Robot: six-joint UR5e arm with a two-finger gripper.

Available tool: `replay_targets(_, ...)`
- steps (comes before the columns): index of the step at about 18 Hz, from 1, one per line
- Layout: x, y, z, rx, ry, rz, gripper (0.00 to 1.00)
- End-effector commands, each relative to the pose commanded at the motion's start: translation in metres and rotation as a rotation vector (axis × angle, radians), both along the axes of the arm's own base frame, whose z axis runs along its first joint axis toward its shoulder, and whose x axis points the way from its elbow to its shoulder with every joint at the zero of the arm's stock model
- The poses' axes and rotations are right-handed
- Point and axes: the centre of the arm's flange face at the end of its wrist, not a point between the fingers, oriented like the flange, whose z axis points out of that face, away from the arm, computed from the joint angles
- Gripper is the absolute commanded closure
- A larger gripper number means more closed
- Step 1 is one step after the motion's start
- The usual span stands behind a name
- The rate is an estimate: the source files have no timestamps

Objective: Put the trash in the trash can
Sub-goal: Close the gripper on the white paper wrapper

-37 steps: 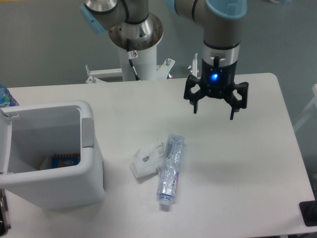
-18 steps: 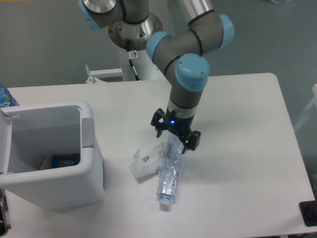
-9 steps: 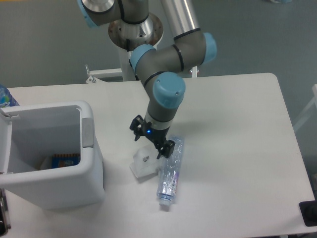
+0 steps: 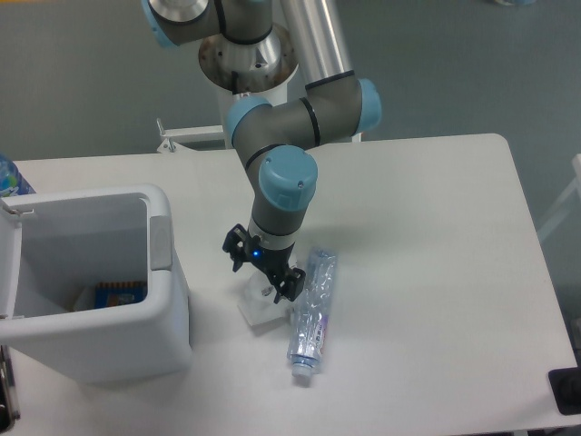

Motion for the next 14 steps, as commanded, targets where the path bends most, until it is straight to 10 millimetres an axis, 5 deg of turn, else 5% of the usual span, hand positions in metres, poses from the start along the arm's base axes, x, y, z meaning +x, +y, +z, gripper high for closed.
replay_targets(3,0.000,0.000,0.001,0.000,-0.001,0.003,0.99)
replay_targets(11,0.001,0.000,0.009,0.008,-0.009,0.044,1.00)
replay_targets(14,0.002,0.000,0.028,0.032,0.009,0.044,1.00)
